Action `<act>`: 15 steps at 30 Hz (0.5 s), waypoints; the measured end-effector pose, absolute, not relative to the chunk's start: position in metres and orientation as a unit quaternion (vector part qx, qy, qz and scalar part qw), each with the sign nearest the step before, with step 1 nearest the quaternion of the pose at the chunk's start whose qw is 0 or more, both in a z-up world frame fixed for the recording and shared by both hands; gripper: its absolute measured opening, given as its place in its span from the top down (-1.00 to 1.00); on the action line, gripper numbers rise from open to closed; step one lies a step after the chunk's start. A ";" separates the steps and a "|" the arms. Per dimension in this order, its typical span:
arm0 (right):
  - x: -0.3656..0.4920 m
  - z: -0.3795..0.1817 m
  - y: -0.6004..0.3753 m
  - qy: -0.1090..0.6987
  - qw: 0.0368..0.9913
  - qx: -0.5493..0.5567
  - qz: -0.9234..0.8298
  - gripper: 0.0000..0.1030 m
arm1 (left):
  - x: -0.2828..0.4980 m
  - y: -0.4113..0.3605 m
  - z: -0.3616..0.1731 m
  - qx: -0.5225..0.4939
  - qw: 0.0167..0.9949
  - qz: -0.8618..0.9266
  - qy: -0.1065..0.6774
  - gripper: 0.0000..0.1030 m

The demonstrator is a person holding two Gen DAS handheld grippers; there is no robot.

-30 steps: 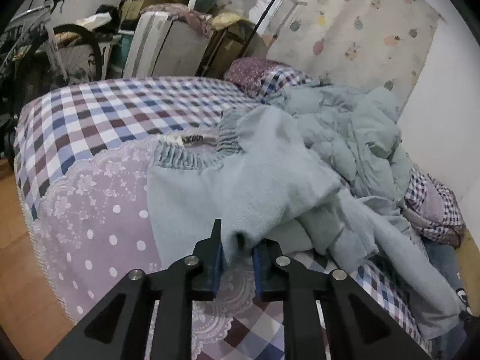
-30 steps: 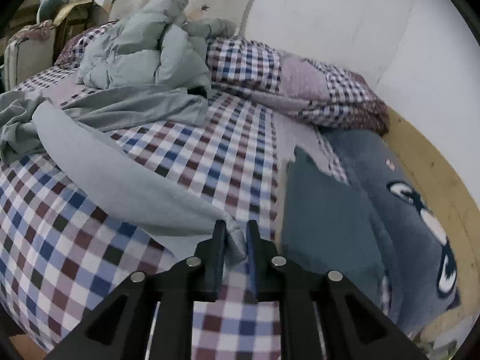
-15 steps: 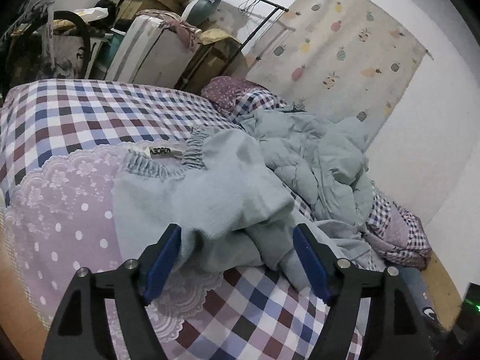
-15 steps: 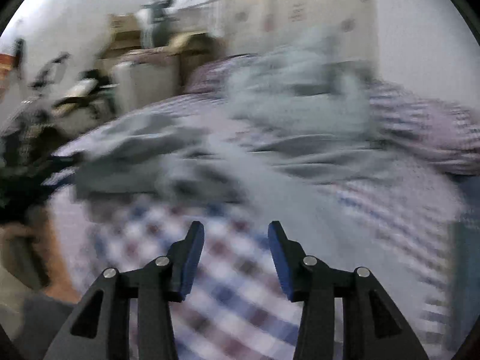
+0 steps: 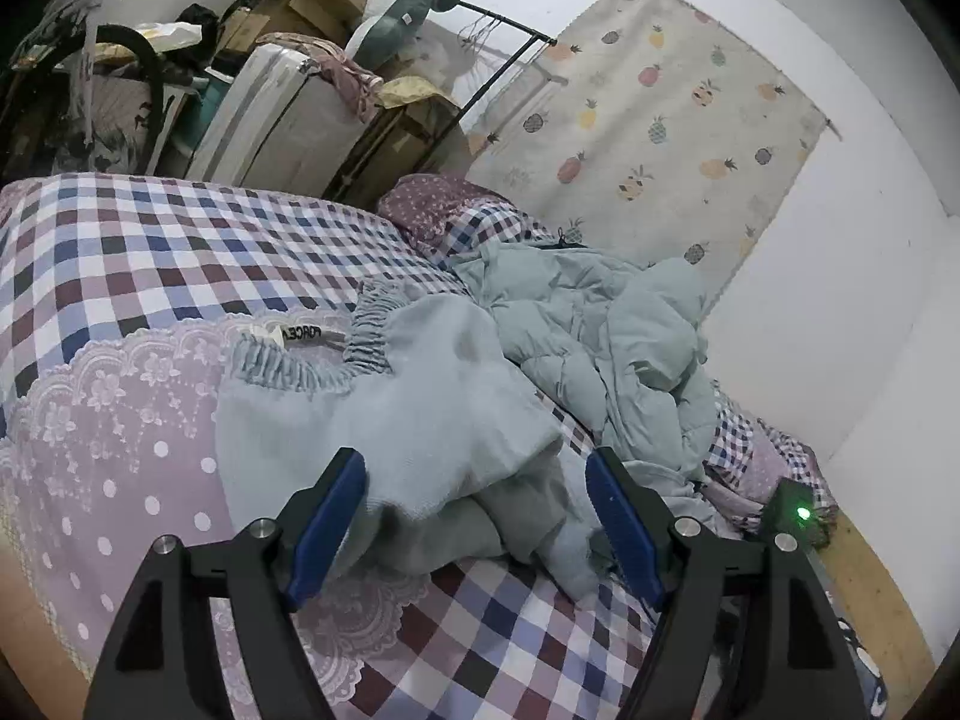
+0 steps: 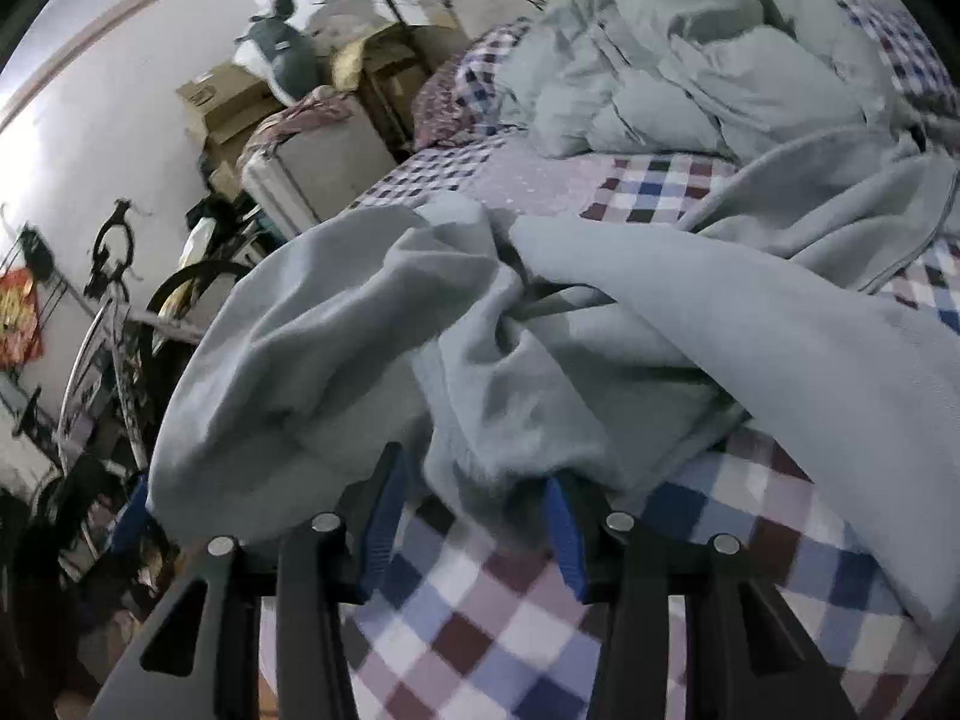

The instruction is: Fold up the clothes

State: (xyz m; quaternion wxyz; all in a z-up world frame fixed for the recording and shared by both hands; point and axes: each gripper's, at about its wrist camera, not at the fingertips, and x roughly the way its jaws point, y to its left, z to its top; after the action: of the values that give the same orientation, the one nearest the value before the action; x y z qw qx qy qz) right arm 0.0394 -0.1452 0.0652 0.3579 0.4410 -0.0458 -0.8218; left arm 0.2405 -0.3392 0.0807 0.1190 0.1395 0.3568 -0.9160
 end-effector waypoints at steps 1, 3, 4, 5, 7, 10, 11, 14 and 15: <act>0.039 0.064 -0.150 -0.035 0.351 0.442 -0.825 0.59 | 0.240 -0.340 0.081 0.140 0.118 -0.916 0.358 -0.54; 0.044 0.069 -0.155 -0.014 0.352 0.429 -0.832 0.79 | 0.241 -0.340 0.080 0.139 0.117 -0.915 0.360 -0.54; 0.046 0.071 -0.157 -0.004 0.353 0.422 -0.835 0.82 | 0.242 -0.340 0.081 0.138 0.117 -0.915 0.360 -0.54; 0.055 0.073 -0.149 0.004 0.354 0.415 -0.838 0.86 | 0.243 -0.341 0.081 0.136 0.117 -0.915 0.360 -0.54; 0.075 0.076 -0.130 0.019 0.356 0.402 -0.843 0.88 | 0.247 -0.343 0.082 0.131 0.119 -0.916 0.361 -0.54; 0.104 0.082 -0.101 0.041 0.359 0.383 -0.850 0.90 | 0.258 -0.350 0.082 0.114 0.125 -0.912 0.375 -0.54; 0.114 0.084 -0.091 0.048 0.360 0.376 -0.853 0.90 | 0.261 -0.353 0.081 0.109 0.128 -0.910 0.380 -0.54; 0.144 0.089 -0.062 0.070 0.362 0.356 -0.859 0.90 | 0.271 -0.361 0.080 0.097 0.136 -0.904 0.394 -0.54; 0.154 0.091 -0.052 0.078 0.363 0.349 -0.860 0.90 | 0.273 -0.364 0.079 0.096 0.139 -0.902 0.397 -0.54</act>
State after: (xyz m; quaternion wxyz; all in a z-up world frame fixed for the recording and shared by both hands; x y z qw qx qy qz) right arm 0.1539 -0.0519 0.0909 0.3628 0.3492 0.0777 -0.8605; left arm 0.2727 -0.3638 0.0790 0.1389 0.0958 0.3970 -0.9022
